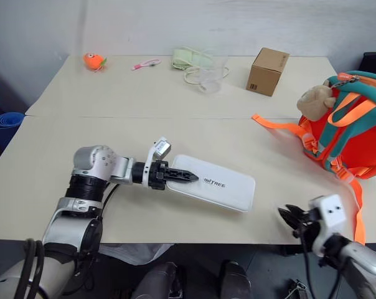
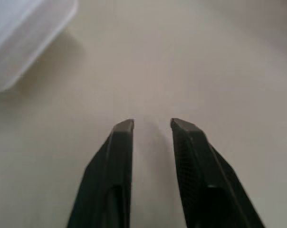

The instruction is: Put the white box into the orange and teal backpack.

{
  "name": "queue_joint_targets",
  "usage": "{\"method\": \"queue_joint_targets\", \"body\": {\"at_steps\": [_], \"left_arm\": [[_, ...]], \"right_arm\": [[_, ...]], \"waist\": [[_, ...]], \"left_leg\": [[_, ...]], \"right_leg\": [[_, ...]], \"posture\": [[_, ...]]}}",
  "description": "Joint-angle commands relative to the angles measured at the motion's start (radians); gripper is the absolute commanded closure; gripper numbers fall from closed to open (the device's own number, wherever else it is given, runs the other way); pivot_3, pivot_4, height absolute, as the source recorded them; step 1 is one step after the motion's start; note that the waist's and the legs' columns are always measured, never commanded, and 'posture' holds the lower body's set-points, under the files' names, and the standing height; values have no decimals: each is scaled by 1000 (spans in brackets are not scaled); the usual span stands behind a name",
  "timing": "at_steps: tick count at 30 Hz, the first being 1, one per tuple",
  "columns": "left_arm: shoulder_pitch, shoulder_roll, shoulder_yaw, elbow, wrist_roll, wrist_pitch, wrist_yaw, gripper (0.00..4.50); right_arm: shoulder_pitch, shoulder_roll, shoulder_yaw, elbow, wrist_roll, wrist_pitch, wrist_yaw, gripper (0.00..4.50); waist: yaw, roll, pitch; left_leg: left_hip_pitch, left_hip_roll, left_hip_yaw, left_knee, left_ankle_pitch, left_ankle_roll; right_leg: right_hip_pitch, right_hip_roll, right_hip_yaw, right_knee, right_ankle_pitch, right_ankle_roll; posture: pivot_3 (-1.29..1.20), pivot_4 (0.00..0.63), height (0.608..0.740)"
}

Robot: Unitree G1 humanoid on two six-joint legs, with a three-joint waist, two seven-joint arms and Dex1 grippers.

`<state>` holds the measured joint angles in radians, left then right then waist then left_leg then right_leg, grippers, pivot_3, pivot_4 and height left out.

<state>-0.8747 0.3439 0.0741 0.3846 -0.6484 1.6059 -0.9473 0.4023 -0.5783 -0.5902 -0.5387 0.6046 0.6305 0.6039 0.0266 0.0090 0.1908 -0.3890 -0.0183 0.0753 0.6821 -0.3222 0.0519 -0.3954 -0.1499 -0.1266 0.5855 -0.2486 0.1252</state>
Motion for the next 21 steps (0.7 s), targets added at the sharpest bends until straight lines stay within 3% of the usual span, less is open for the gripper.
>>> {"method": "queue_joint_targets", "body": {"at_steps": [1, 7, 14, 19, 21], "left_arm": [[12, 37, 85, -71, -93, 9, 4, 3290], [24, 71, 206, -131, -189, 9, 46, 3290], [28, 62, 345, -270, -307, 7, 92, 3290], [42, 68, 370, -335, -333, -21, 129, 3290], [48, 71, 379, -345, -334, -34, 151, 3290]], "right_arm": [[-40, -1, -156, -9, 94, 21, -60, 1979], [-272, -91, -195, 153, 143, 80, -143, 0], [-714, -124, -44, 513, 61, 57, -259, 0], [-882, -111, 71, 674, 0, 11, -228, 0], [-905, -105, 89, 698, -8, -11, -208, 585]], "waist": [[-4, 0, 0], [-5, 0, 0], [-9, 0, 0], [-9, 0, 0], [-8, 0, 0]], "left_leg": [[0, 0, 0, 0, -1, -1], [1, 1, 2, 0, -1, -2], [0, 0, 6, -1, 2, 3], [0, 2, 8, -1, 3, 2], [0, 1, 9, -1, 4, 3]], "right_leg": [[0, 0, 2, 0, 0, 0], [-2, 0, 9, 1, 0, 0], [-5, 1, 12, 3, -1, -1], [-6, 2, 12, 3, -1, -2], [-6, 2, 11, 3, -1, -2]], "posture": [[0, 150, 740], [0, 150, 740], [0, 150, 740], [0, 150, 740], [0, 150, 740]]}}
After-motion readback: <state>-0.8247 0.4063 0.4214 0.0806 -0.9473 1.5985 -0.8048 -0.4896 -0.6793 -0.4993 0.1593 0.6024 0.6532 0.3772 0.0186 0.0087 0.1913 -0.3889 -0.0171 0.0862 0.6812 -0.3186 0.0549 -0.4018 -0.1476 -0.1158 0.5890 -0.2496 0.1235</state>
